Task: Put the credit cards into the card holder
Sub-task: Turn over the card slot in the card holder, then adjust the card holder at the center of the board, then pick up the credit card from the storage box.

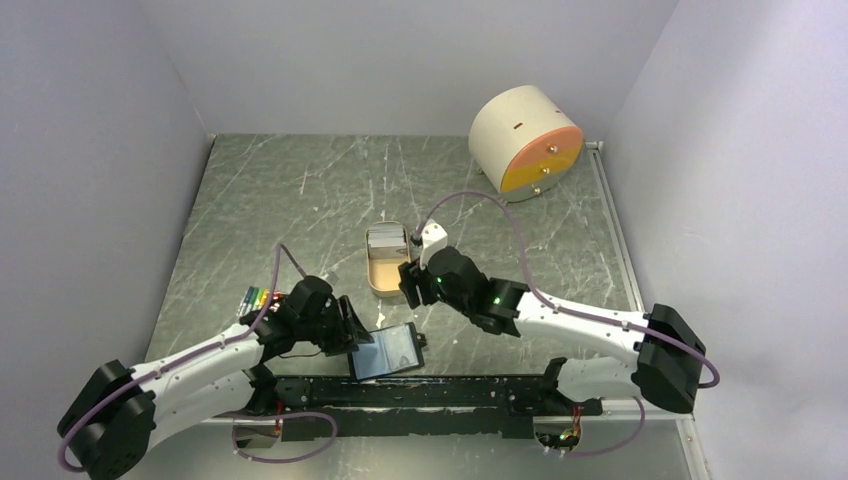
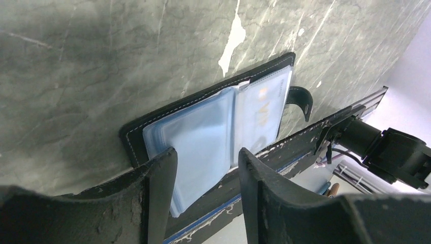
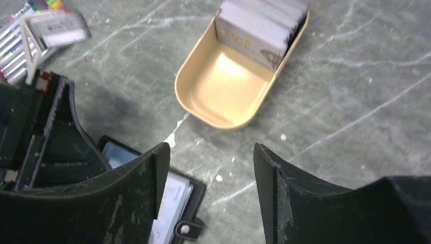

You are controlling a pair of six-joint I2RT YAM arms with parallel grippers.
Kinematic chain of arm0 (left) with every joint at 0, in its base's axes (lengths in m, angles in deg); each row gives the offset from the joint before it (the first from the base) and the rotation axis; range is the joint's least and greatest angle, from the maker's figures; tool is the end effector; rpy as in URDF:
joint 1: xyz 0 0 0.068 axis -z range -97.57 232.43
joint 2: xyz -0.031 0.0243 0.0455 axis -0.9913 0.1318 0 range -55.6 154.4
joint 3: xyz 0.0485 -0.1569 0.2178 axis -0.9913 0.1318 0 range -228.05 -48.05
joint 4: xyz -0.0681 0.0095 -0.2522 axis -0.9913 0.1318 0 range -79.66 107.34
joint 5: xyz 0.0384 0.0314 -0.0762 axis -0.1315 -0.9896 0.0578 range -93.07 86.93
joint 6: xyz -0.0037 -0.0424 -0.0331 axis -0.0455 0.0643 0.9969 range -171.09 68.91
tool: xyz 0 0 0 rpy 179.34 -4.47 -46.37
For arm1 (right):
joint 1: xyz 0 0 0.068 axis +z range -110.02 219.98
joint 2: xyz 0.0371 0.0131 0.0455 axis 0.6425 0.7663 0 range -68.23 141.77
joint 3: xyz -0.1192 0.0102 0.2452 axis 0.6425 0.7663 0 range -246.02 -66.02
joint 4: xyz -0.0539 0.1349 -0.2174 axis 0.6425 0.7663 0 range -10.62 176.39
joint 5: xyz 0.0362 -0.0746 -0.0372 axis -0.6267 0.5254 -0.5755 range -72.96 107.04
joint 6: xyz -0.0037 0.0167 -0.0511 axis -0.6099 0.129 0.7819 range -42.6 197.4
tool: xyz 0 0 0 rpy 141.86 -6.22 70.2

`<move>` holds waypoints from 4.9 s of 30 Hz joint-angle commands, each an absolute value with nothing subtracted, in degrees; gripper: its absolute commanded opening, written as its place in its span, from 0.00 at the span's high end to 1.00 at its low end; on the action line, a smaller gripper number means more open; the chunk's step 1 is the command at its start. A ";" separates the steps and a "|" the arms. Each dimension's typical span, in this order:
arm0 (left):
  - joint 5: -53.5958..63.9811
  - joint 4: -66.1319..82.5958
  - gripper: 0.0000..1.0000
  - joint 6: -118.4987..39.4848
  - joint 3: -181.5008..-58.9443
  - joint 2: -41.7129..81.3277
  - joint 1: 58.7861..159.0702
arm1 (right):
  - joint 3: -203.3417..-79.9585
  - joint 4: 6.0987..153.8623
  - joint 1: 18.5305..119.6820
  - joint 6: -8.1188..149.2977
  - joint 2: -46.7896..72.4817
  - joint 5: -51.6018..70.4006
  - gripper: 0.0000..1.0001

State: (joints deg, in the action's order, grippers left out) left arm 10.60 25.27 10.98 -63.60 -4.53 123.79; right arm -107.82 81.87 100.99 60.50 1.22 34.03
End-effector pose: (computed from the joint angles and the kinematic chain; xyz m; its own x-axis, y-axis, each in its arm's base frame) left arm 0.1126 -0.1104 0.1416 -0.9382 -0.3178 -0.1372 -0.1577 0.7453 -0.6478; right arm 0.1379 0.2273 0.2460 -0.4404 -0.2211 -0.8702 -0.6125 0.7826 0.1111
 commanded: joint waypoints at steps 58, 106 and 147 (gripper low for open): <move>-3.19 31.86 0.33 7.45 -72.45 -16.79 124.79 | -115.04 70.35 94.83 91.23 13.82 26.53 0.33; -13.93 48.13 0.01 6.30 -79.52 -41.14 124.87 | -130.83 68.46 93.02 120.30 39.14 29.93 0.63; -13.17 47.34 0.01 6.13 -78.99 -39.31 124.83 | -131.89 75.11 91.01 120.21 34.74 20.63 0.85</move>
State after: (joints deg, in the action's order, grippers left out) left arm -13.16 47.87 6.36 -78.62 -39.87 124.60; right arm -130.29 74.41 91.81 119.90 37.10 21.16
